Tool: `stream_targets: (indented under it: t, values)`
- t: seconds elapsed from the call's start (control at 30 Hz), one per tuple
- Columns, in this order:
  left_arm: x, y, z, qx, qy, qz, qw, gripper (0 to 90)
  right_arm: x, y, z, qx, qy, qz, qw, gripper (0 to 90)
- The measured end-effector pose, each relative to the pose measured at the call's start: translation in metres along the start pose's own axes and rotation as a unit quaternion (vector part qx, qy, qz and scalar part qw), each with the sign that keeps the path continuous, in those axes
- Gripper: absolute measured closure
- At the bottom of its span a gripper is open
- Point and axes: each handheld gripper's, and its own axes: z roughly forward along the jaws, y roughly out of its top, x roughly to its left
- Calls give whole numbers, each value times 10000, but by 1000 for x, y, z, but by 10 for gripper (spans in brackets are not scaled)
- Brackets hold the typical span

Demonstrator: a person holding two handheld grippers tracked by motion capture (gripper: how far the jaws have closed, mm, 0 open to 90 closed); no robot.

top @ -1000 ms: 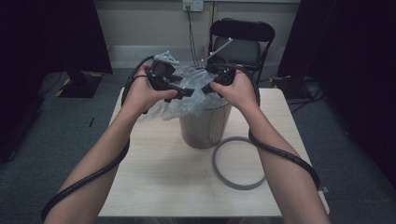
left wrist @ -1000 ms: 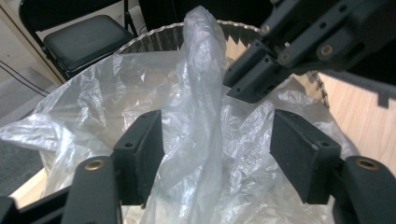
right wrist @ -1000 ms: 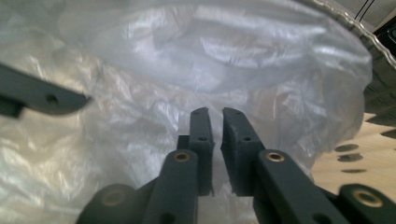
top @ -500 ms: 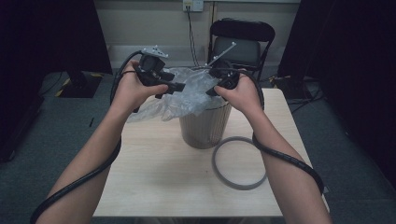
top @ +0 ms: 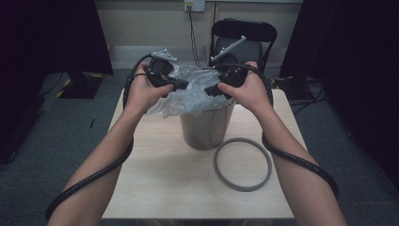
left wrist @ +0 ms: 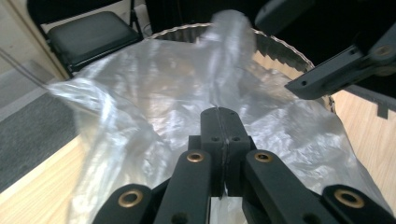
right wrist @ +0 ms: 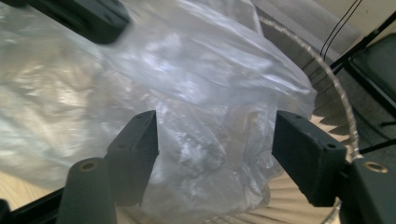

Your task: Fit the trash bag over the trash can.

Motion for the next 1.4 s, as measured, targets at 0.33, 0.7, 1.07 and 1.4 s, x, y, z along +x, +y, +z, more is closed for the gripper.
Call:
stream_targets:
  t: [0.33, 0.7, 1.07, 1.4]
  values:
    - [-8, 6, 16, -35, -401, 114, 9991, 900, 7, 7, 8, 20, 55, -446, 9990, 305]
    - [-10, -3, 8, 318, -338, 379, 9982, 900, 8, 10, 15, 218, 217, -297, 9991, 320]
    - [-11, -14, -3, 351, -591, 618, 9957, 900, 8, 23, 14, 12, 246, 218, 9995, 296]
    - [-8, -17, -7, 121, -605, 519, 9967, 884, 21, 35, 43, 346, 514, 500, 9968, 610]
